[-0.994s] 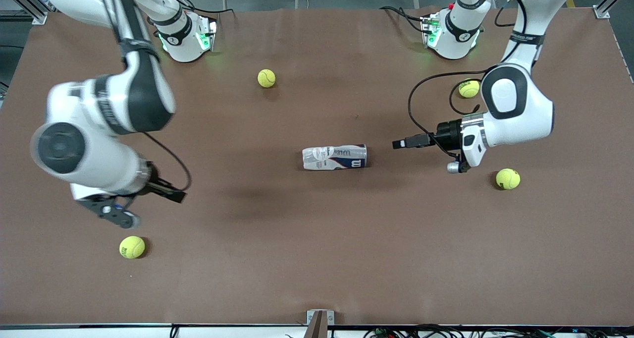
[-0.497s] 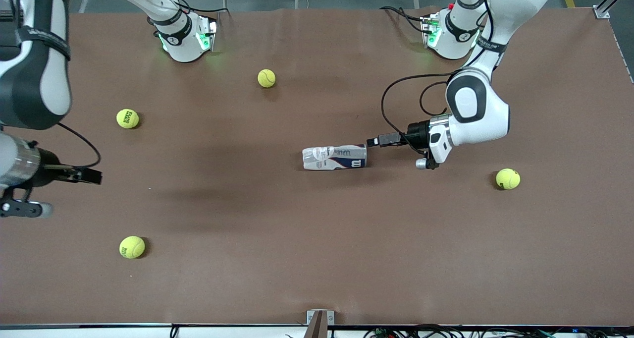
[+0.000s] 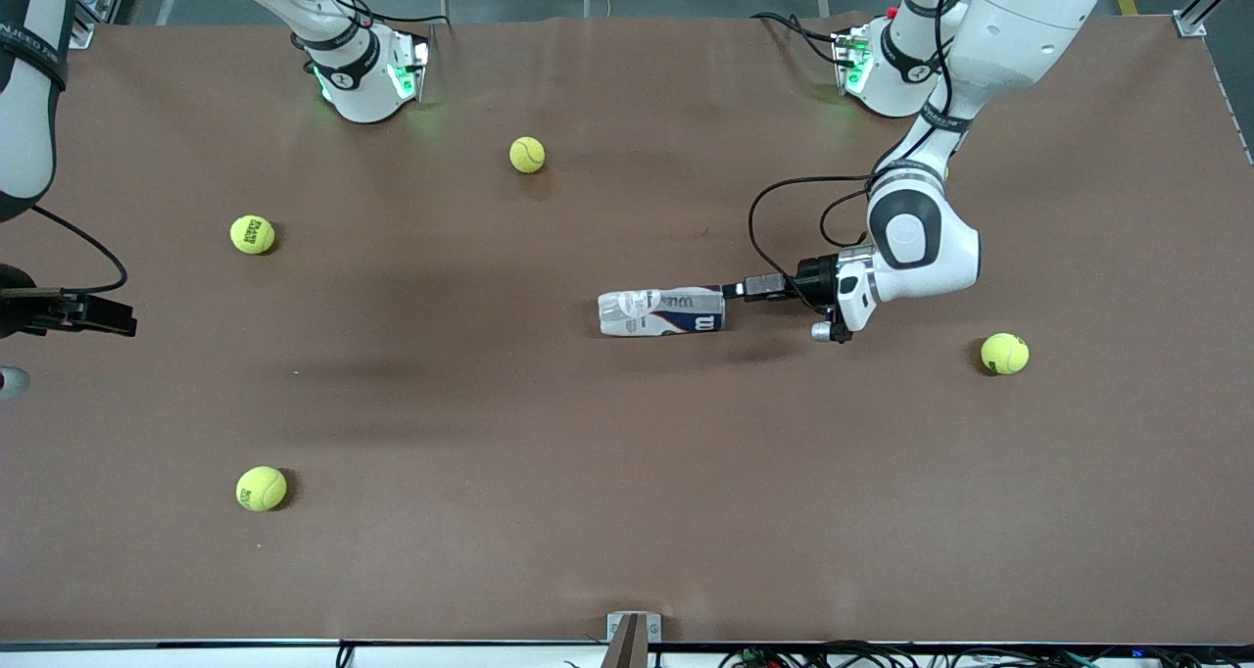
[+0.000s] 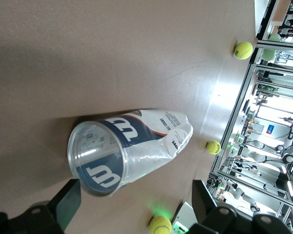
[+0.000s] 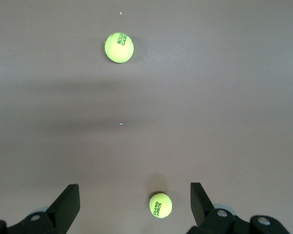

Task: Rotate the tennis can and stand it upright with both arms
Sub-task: 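Grasp the can's open end with the left gripper while the right withdraws, then lift the can's open end with the left gripper, tilting it upright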

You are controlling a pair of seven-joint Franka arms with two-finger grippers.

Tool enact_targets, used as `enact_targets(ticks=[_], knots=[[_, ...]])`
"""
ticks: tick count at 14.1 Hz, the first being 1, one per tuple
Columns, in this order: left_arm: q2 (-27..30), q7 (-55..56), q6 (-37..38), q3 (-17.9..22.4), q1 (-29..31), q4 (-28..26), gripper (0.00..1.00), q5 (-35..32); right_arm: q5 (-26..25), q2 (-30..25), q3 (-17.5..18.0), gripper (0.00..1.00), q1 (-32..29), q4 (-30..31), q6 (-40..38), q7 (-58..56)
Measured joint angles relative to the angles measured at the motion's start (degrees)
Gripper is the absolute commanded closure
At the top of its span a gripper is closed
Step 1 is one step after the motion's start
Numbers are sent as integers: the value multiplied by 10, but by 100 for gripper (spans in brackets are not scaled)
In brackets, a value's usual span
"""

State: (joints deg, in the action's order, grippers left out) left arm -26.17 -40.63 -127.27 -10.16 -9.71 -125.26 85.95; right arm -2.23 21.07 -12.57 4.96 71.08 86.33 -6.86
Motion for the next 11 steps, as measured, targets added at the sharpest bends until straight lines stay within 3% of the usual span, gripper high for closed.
enact_targets(ticks=[7,11], knots=[[-42,-99,3,-1,-1,1,5,78,0,-3,3,0,0,-10,-27,0],[-42,-107,15,-7,-2,7,16,108,12,-13,7,0,0,-10,-64,0]])
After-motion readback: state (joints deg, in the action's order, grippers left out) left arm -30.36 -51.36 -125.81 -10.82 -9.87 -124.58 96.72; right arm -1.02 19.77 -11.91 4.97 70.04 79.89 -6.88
